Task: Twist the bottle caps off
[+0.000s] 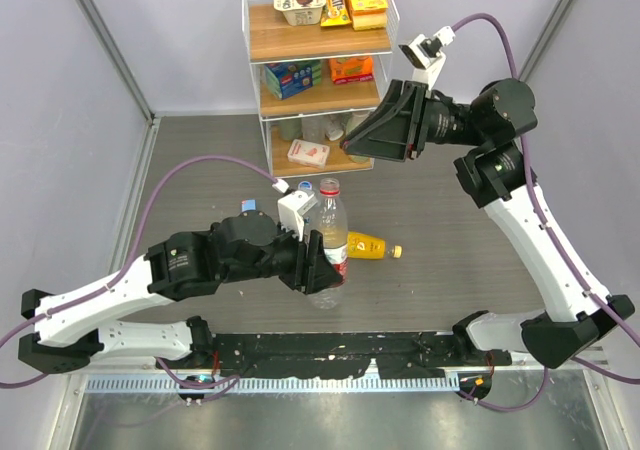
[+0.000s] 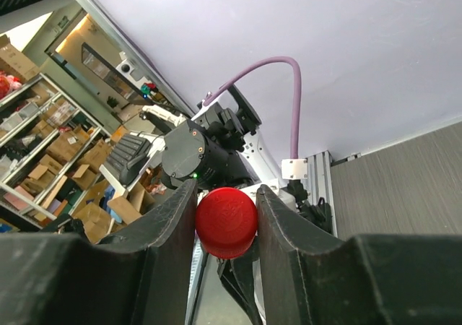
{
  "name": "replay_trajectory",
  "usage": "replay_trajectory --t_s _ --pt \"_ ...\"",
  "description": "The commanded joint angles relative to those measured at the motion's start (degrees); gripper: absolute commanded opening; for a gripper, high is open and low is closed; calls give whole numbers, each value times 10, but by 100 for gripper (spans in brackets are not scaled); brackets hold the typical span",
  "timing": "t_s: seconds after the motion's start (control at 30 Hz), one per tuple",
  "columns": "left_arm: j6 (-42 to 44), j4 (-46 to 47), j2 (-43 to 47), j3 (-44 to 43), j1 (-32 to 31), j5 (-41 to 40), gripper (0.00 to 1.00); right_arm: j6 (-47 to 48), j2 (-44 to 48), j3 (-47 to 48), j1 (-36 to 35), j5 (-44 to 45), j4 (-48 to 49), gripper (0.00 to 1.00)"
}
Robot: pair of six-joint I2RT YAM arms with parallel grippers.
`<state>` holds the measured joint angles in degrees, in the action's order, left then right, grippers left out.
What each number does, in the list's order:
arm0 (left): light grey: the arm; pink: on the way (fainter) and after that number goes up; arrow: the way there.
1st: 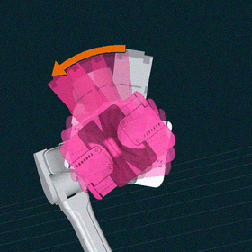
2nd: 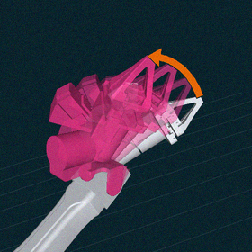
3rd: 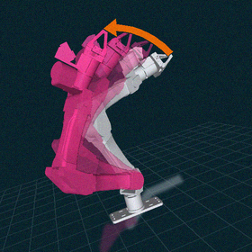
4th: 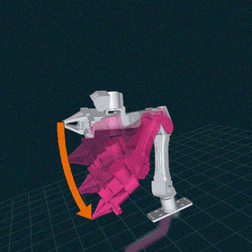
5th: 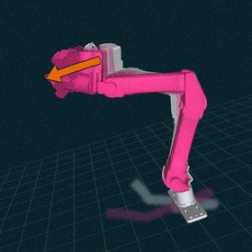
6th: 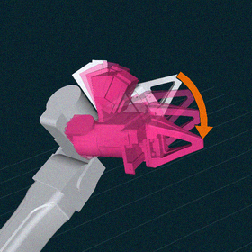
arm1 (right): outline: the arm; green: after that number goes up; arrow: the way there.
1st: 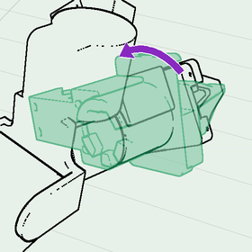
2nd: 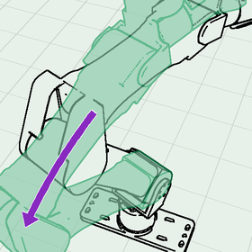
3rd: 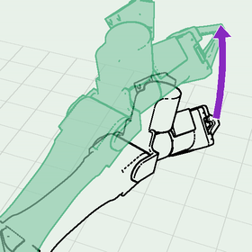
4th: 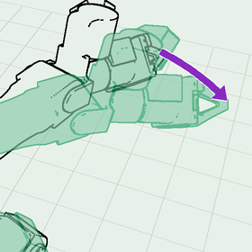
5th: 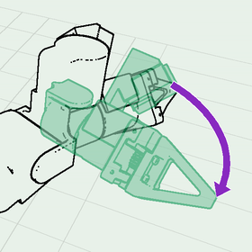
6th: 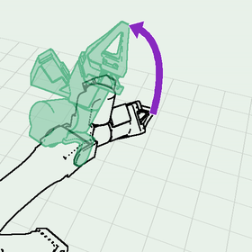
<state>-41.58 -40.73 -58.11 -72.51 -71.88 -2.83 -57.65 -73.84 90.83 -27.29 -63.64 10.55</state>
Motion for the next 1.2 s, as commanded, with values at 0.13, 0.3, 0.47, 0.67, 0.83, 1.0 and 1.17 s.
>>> replay_trajectory --t_s 0.13,0.3,0.47,0.67,0.83,1.0,1.17 --pt "-1 5 8 5 2 -20 0 -21 -9 11 45 22 26 2" --pt "12 -18 0 -11 2 -45 0 24 -12 8 70 64 -51 2" --pt "16 -39 -12 -38 2 -74 0 103 1 -3 99 130 -196 2" --pt "11 -36 -16 -56 2 -98 0 227 30 -60 104 285 -337 2" --pt "12 -42 -29 -80 2 -100 0 271 63 -172 105 434 -348 2" --pt "12 -27 -39 -85 2 -88 0 291 98 -290 106 554 -327 2" --pt "17 -9 -59 -84 1 -79 0 294 93 -348 105 656 -312 1"
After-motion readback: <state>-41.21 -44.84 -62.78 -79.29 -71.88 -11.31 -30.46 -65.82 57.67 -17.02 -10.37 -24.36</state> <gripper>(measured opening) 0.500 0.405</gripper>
